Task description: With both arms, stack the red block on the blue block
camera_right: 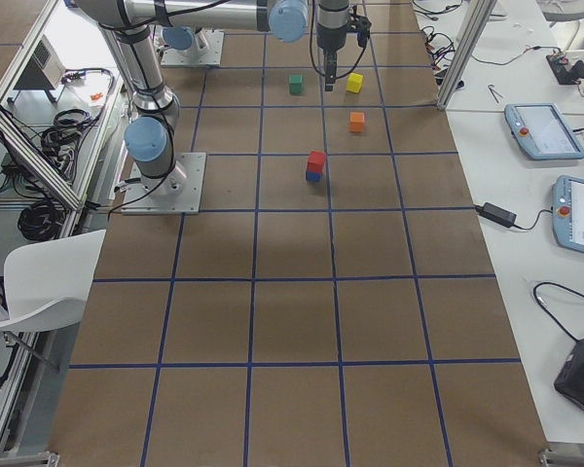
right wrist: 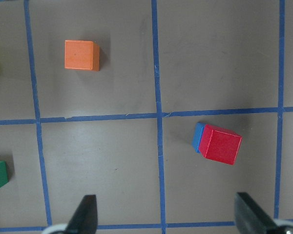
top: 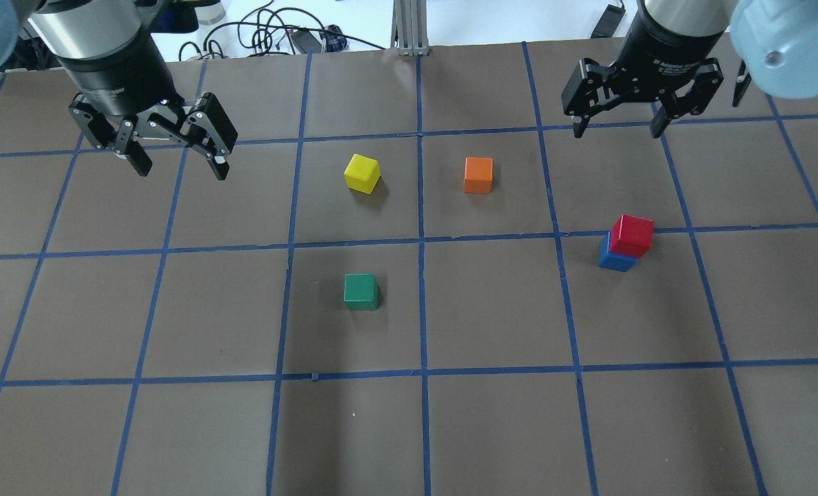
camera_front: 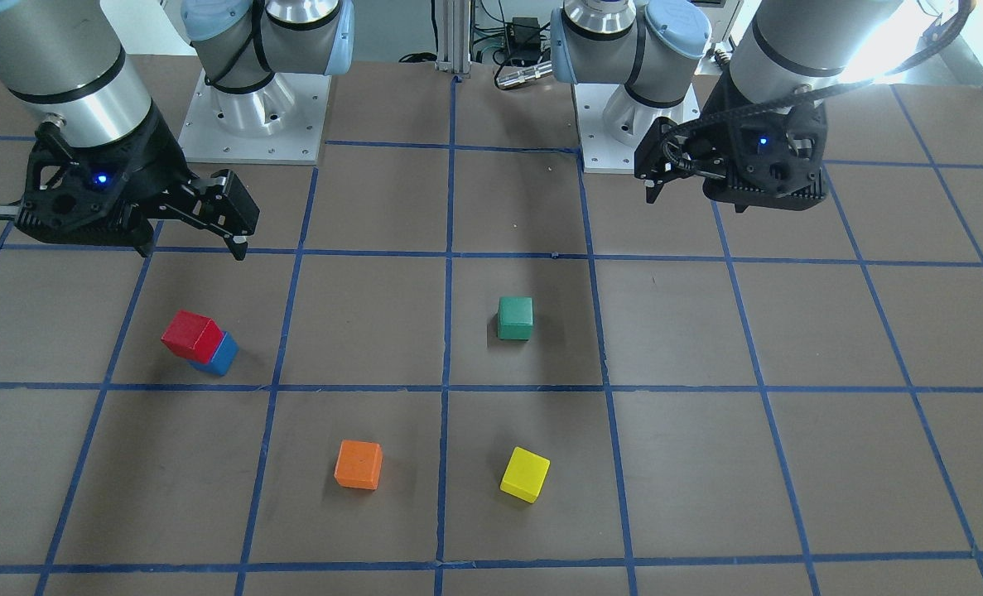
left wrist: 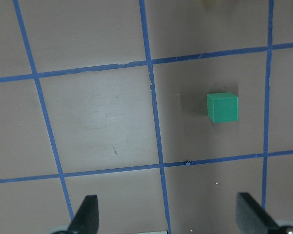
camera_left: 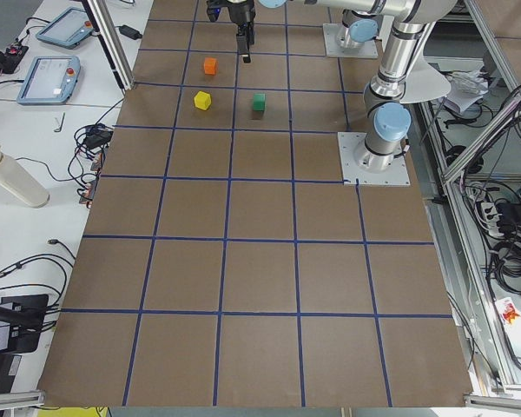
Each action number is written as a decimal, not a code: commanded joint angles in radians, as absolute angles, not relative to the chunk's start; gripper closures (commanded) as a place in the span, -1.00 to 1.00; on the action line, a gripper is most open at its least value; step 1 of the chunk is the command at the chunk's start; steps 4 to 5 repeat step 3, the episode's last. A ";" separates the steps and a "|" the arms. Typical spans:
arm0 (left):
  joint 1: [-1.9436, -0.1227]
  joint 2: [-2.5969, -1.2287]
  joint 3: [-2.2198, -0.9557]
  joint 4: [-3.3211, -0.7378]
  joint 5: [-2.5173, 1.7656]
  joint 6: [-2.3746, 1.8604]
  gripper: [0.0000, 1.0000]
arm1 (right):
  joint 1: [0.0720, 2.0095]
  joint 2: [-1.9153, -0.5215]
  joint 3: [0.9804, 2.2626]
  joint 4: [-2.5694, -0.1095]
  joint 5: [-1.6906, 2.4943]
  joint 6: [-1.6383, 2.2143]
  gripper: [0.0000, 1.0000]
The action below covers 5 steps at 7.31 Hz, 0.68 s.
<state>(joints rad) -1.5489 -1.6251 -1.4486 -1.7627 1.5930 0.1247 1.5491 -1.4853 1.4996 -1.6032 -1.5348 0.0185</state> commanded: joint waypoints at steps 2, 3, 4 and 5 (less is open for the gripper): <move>-1.549 -1.618 -1.514 -1.654 1.588 0.126 -1.00 | 1.549 -1.465 1.466 -1.582 -1.528 0.020 -1.00; -1.549 -1.629 -1.508 -1.648 1.588 0.121 -1.00 | 1.549 -1.465 1.460 -1.583 -1.526 0.020 -1.00; -1.549 -1.629 -1.508 -1.648 1.588 0.121 -1.00 | 1.549 -1.465 1.460 -1.583 -1.526 0.020 -1.00; -1.549 -1.629 -1.508 -1.648 1.588 0.121 -1.00 | 1.549 -1.465 1.460 -1.583 -1.526 0.020 -1.00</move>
